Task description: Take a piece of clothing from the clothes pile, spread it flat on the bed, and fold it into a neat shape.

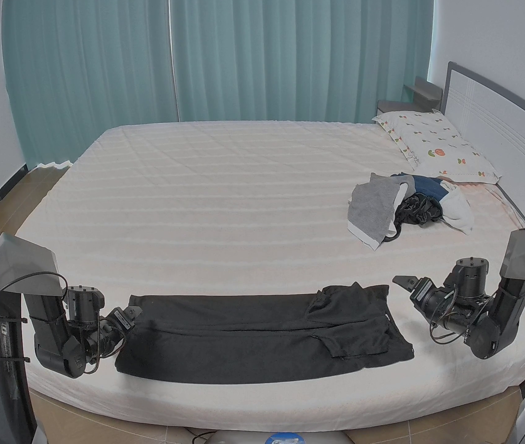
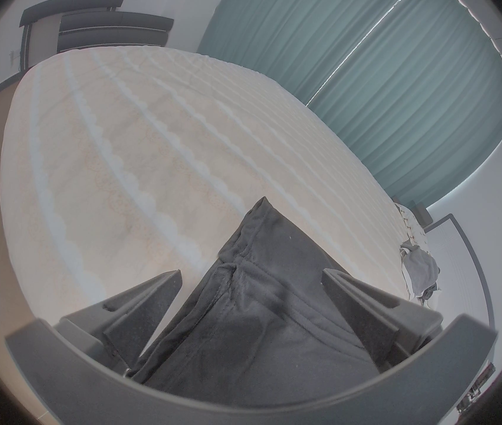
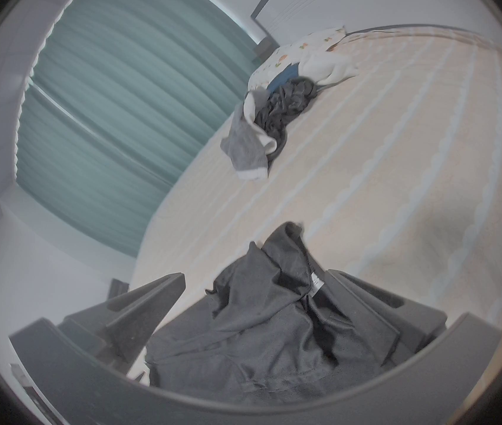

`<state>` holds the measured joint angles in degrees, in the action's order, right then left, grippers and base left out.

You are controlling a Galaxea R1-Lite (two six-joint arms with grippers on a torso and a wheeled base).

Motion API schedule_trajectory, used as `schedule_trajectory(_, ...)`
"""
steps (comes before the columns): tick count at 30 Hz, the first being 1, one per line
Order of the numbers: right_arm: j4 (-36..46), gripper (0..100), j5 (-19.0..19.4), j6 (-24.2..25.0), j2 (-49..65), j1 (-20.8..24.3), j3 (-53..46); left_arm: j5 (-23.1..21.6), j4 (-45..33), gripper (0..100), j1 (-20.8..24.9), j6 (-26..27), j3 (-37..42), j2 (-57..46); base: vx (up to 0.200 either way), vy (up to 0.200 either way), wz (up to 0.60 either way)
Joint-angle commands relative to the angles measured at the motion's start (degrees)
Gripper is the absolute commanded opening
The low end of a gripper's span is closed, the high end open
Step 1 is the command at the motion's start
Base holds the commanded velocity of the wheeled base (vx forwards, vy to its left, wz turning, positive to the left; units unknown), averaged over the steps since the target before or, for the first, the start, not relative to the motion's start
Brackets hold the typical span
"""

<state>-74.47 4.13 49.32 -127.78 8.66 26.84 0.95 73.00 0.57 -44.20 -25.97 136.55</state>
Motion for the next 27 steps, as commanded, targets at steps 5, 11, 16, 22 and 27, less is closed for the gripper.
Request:
schedule_trajectory(5, -7.35, 100, 3.07, 3.32, -5.46, -4.88, -6.37, -0.07, 0.04, 100, 0.22, -0.27, -0.23, 0.04, 0.0, 0.0, 0.0)
schedule_trajectory(11, -8.06, 100, 2.99, 4.55, -6.52, -4.88, -6.37, -0.07, 0.04, 100, 0.75, -0.36, -0.75, 0.04, 0.0, -0.033, 0.0)
schedule_trajectory(16, -9.55, 100, 2.99, 4.99, -7.75, -4.88, -6.37, 0.02, 0.04, 100, 1.27, -0.36, -0.75, 0.04, 0.0, -0.2, 0.0)
schedule_trajectory(22, -9.73, 100, 2.9, 5.08, -10.12, -4.96, -5.49, 0.02, 0.04, 100, 1.36, -0.36, -0.49, -0.23, 0.0, -0.1, 0.0)
schedule_trajectory(27, -12.01, 100, 2.99, 4.99, -10.82, -4.88, -6.01, 0.02, 0.04, 100, 0.92, -0.45, 0.21, -3.92, 0.0, 0.0, 0.0)
